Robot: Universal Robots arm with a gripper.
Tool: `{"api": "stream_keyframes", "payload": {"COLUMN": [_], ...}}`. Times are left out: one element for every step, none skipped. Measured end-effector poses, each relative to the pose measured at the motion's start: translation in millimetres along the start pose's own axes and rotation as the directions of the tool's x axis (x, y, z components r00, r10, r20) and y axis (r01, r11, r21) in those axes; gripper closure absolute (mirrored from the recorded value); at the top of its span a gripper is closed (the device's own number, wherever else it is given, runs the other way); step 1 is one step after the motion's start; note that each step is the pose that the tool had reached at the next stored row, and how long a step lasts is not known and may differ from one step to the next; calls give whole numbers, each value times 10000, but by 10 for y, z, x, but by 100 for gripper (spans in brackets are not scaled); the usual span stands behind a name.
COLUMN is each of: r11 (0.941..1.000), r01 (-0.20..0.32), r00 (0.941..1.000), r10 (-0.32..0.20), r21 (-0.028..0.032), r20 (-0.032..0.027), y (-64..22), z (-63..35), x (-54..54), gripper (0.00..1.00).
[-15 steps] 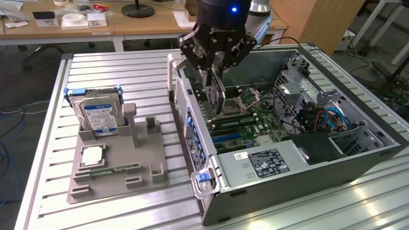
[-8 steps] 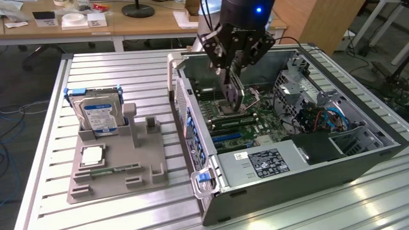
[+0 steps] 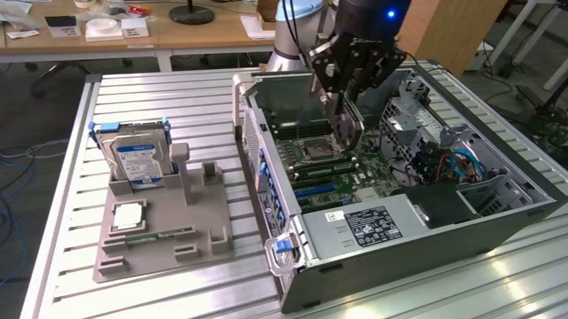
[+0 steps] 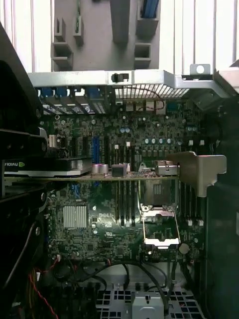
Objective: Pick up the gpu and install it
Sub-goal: 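Pick up the gpu and move the gpu toward the slot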
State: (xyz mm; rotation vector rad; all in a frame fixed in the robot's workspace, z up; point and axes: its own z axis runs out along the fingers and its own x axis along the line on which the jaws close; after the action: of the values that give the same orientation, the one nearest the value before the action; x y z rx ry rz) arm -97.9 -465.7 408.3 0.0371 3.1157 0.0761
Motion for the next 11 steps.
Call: {"api": "stream_keyframes", "payload": {"r11": [10000, 10000, 10000, 10000, 10000, 10000, 10000, 10000, 10000, 10000, 10000], "r01": [3, 0, -1, 2, 2, 0, 0, 1, 2, 0, -1], "r00": [10000, 10000, 10000, 10000, 10000, 10000, 10000, 10000, 10000, 10000, 10000], "r10": [-3, 0, 1, -2, -2, 0, 0, -1, -2, 0, 1], "r21": [-1, 0, 0, 0, 0, 0, 1, 1, 0, -1, 0], "r20": [1, 0, 0, 0, -1, 0, 0, -1, 0, 0, 0], "y": [2, 4, 6, 8, 10, 12, 14, 16, 27, 30, 32], "z": [2, 2, 3, 5, 6, 7, 8, 9, 14, 15, 16], "x": [-50, -94, -138, -184, -224, -262, -305, -348, -522, -566, -611], "gripper": [73, 73, 73, 73, 73, 73, 73, 73, 73, 73, 73]}}
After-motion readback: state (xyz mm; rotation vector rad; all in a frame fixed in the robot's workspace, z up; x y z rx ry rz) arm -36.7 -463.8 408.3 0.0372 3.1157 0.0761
